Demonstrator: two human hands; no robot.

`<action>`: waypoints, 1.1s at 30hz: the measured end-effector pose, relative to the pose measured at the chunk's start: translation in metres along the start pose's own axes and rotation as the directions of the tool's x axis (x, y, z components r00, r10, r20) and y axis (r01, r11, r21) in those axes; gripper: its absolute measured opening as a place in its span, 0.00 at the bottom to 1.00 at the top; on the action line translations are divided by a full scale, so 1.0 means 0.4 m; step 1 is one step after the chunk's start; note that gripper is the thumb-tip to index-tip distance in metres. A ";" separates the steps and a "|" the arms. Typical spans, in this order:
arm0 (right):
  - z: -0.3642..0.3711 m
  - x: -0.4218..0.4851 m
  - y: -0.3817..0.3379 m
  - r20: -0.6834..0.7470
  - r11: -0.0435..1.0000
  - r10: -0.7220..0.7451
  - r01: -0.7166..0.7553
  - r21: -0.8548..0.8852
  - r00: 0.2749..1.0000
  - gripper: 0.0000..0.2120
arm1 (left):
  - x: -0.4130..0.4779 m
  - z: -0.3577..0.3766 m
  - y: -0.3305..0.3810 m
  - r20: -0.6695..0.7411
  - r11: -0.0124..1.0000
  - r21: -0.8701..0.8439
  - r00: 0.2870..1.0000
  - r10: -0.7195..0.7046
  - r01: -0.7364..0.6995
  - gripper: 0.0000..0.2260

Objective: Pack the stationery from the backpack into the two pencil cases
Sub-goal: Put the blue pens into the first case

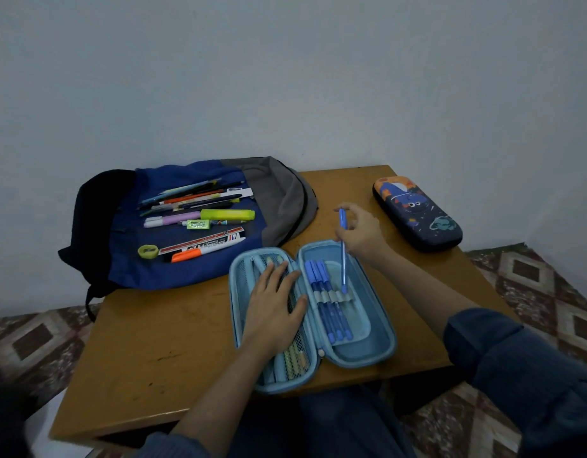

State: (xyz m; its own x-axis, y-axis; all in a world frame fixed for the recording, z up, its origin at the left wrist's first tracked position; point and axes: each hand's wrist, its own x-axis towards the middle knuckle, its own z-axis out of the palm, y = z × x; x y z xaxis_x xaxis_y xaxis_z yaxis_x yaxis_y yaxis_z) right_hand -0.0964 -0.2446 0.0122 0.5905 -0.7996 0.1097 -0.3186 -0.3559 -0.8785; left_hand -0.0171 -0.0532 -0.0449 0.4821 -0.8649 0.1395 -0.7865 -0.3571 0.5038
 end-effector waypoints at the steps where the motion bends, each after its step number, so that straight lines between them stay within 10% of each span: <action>1: 0.000 -0.001 -0.001 0.007 1.000 -0.003 0.003 -0.024 1.000 0.18 | 0.001 0.001 0.000 -0.002 1.000 0.000 1.000 0.000 0.000 0.22; 33: 0.036 -0.037 0.016 0.276 0.948 0.299 -0.251 -0.195 0.913 0.05 | 0.003 0.005 -0.004 -0.021 1.000 -0.001 1.000 0.001 -0.001 0.22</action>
State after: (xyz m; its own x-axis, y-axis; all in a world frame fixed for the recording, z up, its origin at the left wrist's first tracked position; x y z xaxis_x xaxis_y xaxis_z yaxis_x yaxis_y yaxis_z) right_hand -0.0965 -0.2282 -0.0018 0.6487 -0.7033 -0.2908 -0.5953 -0.2308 -0.7696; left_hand -0.0160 -0.0543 -0.0473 0.4892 -0.8578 0.1577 -0.7866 -0.3558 0.5046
